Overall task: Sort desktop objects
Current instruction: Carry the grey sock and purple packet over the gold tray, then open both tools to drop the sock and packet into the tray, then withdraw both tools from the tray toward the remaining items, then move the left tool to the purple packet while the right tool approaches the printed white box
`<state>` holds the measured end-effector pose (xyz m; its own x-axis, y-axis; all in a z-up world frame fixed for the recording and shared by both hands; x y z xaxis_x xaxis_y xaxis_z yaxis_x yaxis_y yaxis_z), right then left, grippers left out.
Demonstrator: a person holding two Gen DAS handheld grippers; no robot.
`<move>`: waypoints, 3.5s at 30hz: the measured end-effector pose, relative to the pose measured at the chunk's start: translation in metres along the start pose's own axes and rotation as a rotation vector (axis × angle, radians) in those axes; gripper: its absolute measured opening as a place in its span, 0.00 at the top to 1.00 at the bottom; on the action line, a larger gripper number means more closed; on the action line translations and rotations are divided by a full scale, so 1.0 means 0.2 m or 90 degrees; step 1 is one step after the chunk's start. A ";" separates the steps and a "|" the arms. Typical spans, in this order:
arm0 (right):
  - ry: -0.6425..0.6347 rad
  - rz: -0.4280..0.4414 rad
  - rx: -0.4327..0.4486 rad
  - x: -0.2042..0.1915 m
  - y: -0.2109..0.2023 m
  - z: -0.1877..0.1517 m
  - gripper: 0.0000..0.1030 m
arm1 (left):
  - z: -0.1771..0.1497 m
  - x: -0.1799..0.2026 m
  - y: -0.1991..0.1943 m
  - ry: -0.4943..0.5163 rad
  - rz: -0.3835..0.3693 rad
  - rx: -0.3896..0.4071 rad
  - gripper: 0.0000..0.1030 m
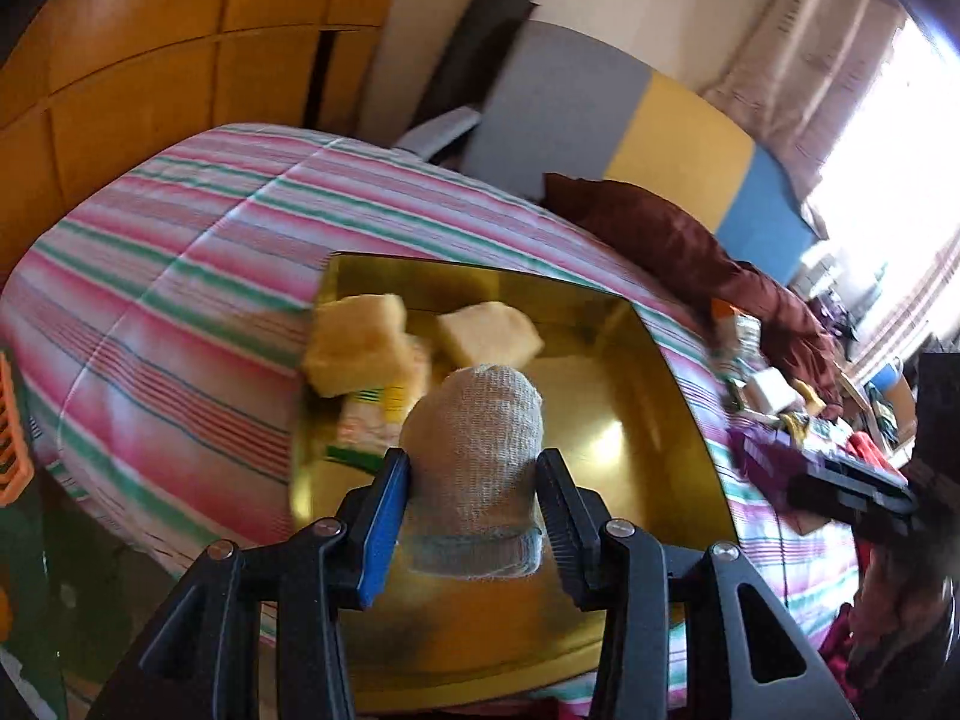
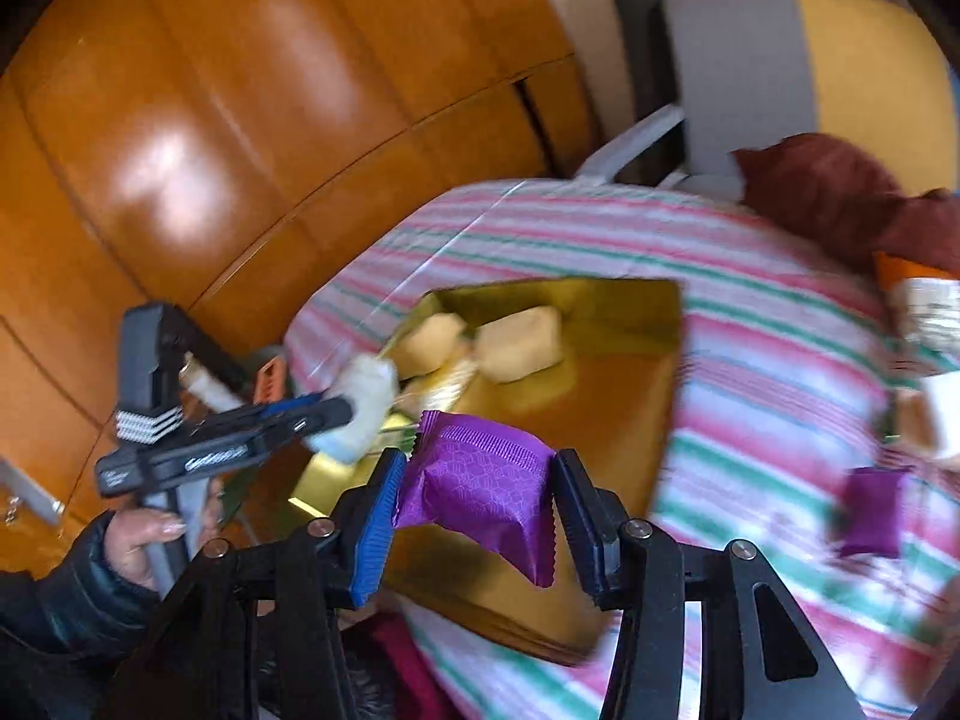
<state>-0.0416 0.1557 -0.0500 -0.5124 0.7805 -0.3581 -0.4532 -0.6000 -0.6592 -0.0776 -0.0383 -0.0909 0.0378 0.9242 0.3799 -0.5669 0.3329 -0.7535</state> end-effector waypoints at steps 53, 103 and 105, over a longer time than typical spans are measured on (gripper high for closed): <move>-0.029 -0.236 -0.060 0.28 -0.16 -0.17 0.13 | -0.05 0.41 -0.06 0.160 0.046 0.050 0.46; 0.310 -0.461 -0.079 1.43 -0.88 -0.65 0.30 | -0.43 1.37 0.39 0.263 -0.173 -0.194 0.38; 0.294 -0.470 -0.104 1.43 -0.85 -0.66 0.35 | -0.43 1.41 0.43 0.246 -0.183 -0.211 0.38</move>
<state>-0.0146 0.5044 -0.1287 0.2312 0.9728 -0.0116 -0.4242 0.0901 -0.9011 -0.0456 0.2671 -0.0953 0.4852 0.7687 0.4167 -0.2048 0.5632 -0.8005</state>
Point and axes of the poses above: each gripper's, at about its wrist camera, not at the fingertips, and y roughly the way its jaws point, x to its right, z to its top, the point moved 7 cm from there along y, roughly the way its jaws point, and after that the axes turned 6 degrees about -y, right-handed, at the moved point
